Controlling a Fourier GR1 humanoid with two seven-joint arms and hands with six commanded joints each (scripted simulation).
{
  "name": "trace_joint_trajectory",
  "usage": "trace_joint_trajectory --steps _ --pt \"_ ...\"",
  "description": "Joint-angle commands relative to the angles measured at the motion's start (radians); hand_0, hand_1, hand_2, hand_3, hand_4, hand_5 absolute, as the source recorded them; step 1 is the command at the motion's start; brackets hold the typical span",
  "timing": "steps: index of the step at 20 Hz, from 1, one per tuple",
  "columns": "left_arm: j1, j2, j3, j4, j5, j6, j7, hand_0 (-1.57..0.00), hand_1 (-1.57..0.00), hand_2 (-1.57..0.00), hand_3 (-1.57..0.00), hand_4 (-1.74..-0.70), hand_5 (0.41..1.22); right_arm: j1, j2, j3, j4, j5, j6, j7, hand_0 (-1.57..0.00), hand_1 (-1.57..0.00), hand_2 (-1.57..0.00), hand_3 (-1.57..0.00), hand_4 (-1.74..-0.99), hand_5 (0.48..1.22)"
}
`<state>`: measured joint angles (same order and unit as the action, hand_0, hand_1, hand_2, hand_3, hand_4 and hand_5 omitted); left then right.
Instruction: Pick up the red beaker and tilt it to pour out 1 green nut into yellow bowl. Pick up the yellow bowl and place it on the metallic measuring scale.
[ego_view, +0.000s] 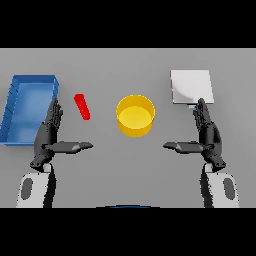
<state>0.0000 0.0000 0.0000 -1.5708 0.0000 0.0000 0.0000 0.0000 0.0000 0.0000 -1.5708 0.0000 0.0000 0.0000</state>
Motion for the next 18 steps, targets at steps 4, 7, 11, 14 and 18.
trace_joint_trajectory --steps 4,7,11,14,18 --pt "-0.001 0.017 0.014 0.003 0.014 -0.010 -0.001 0.00 0.00 0.00 0.00 -1.09 0.623 0.003 0.006 0.006 -0.003 0.005 -0.004 -0.001 0.00 0.00 0.00 0.00 -1.128 0.660" --pt "0.047 0.050 -0.009 -0.043 -0.024 -0.021 -0.040 0.00 0.00 0.00 0.00 -1.09 0.623 0.042 -0.013 0.065 -0.038 0.118 -0.031 -0.094 0.00 0.00 0.00 0.00 -1.128 0.660" --pt "0.112 0.064 -0.067 -0.131 -0.107 -0.003 -0.026 0.00 0.00 0.00 0.00 -1.10 0.615 0.113 -0.035 0.153 -0.115 0.273 -0.060 -0.136 0.00 0.00 0.00 0.00 -1.126 0.668" --pt "0.103 0.061 -0.083 -0.121 -0.136 0.005 0.013 0.00 0.00 0.00 0.00 -1.09 0.613 0.113 -0.035 0.153 -0.123 0.286 -0.072 -0.117 0.00 0.00 0.00 0.00 -1.120 0.660" --pt "0.038 0.053 -0.088 -0.045 -0.168 0.017 -0.008 0.00 0.00 0.00 0.00 -1.11 0.623 0.102 -0.041 0.146 -0.126 0.283 -0.070 -0.089 0.00 0.00 0.00 0.00 -1.130 0.650"
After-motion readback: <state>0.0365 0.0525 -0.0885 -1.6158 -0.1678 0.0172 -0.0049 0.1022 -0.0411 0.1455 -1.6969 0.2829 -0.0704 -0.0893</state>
